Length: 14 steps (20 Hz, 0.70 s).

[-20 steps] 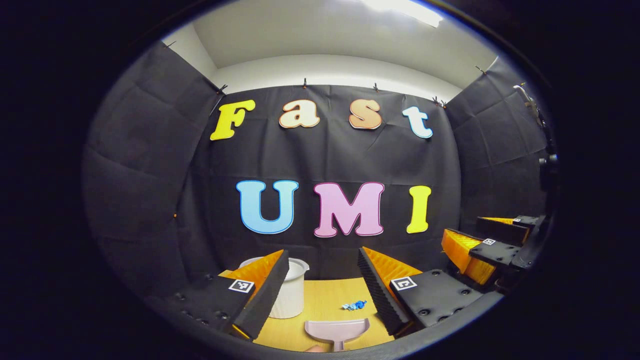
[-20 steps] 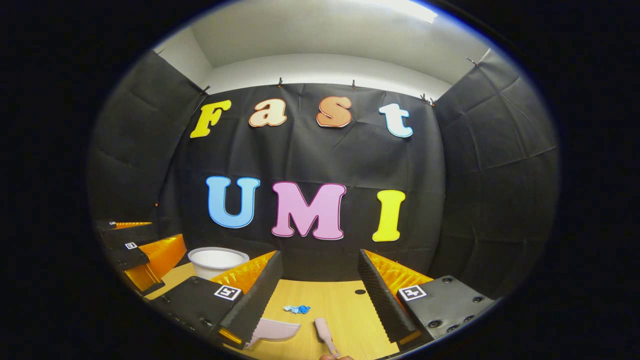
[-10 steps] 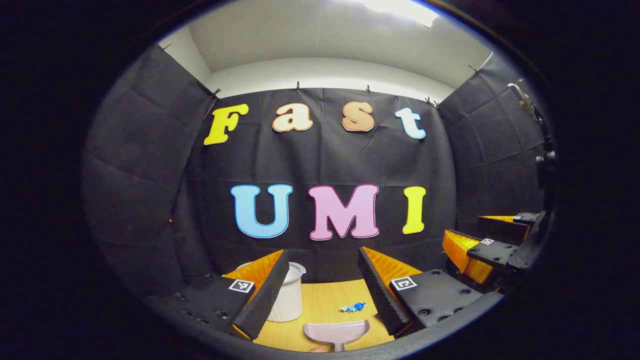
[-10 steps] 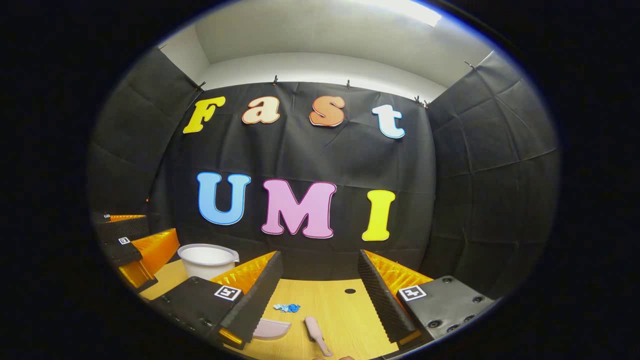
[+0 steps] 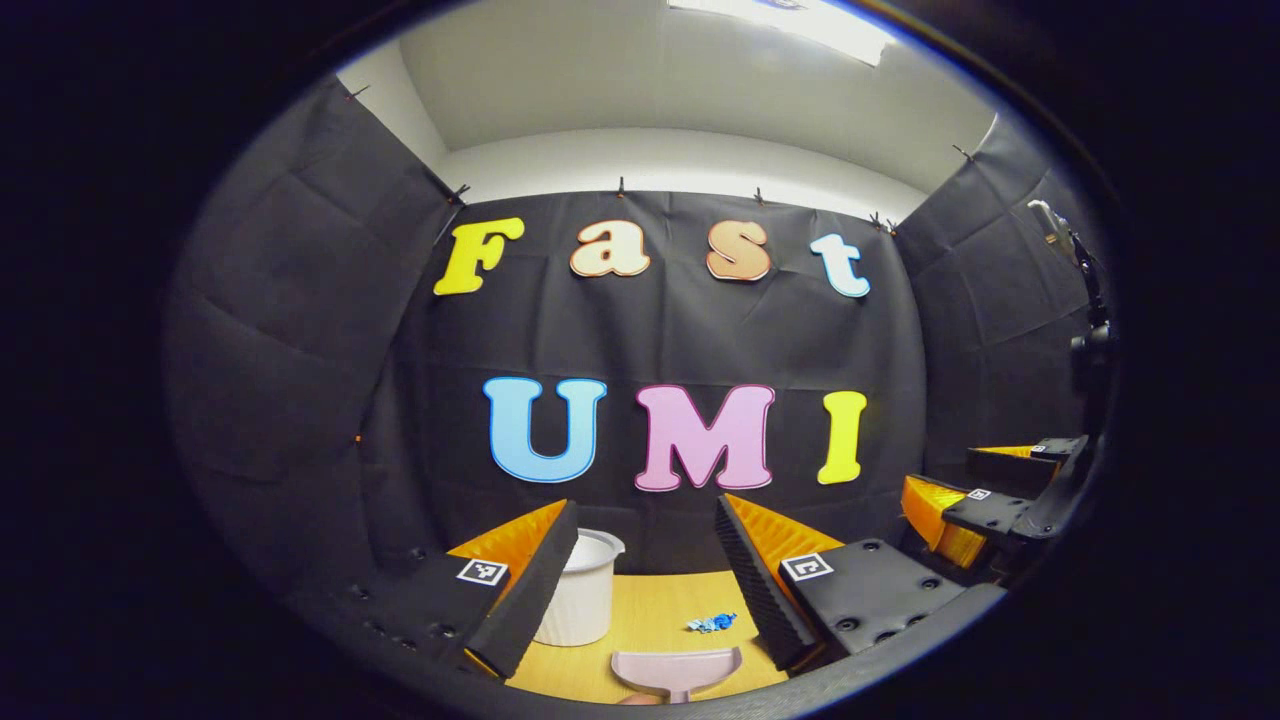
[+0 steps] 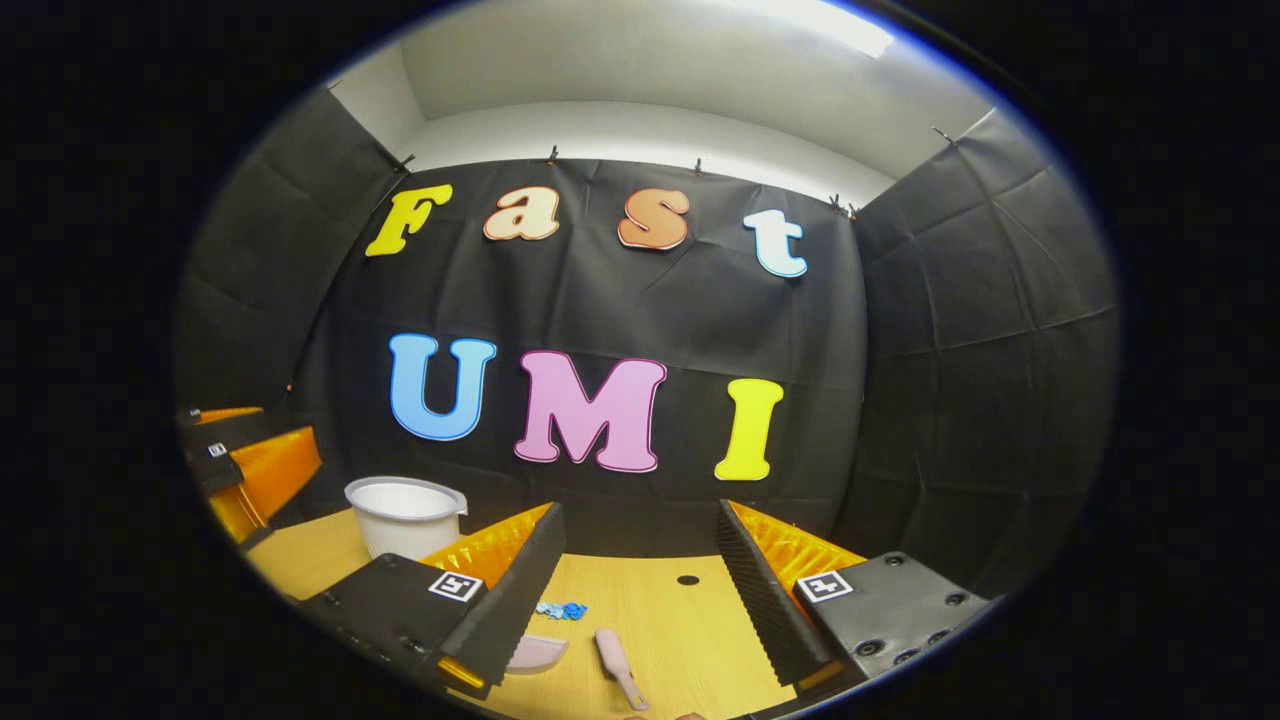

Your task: Pick up the small broom and dustpan from the desktop, sweep the trash into the dustpan with the broom, and then empty the trash into the garbage bin.

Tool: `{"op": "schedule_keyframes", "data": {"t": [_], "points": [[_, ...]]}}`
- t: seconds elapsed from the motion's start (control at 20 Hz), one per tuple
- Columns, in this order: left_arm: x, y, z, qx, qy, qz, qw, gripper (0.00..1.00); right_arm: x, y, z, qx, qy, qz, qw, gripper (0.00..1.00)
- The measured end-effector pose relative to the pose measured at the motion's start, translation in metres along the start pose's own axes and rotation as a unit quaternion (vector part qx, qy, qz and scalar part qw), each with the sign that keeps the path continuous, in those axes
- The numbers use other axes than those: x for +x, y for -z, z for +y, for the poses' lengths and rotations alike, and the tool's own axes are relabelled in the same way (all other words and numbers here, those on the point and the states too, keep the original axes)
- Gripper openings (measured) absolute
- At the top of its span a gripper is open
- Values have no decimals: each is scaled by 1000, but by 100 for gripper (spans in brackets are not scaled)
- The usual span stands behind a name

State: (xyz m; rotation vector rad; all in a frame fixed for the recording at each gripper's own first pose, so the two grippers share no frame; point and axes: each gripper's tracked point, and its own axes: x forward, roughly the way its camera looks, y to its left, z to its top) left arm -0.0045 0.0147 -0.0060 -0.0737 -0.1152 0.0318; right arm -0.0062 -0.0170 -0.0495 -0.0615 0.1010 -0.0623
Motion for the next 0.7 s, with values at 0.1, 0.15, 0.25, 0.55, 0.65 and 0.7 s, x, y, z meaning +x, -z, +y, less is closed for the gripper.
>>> {"op": "schedule_keyframes", "data": {"t": [0.1,0.15,0.25,0.55,0.65,0.7], "points": [[0,9,-13,-8,23,-1,1000,80,0,4,1,-7,-5,8,1000,98],[2,18,-21,-11,41,7,999,80,0,7,1,-9,-7,11,1000,98],[6,39,-28,-1,60,34,998,80,5,16,2,-15,-13,22,1000,97],[19,126,-23,43,19,165,985,80,38,59,4,-16,-30,70,997,99],[22,180,-30,42,29,234,971,80,49,82,2,-15,-38,94,995,98],[21,207,-32,35,29,268,962,79,54,95,5,-14,-50,110,993,98]]}}
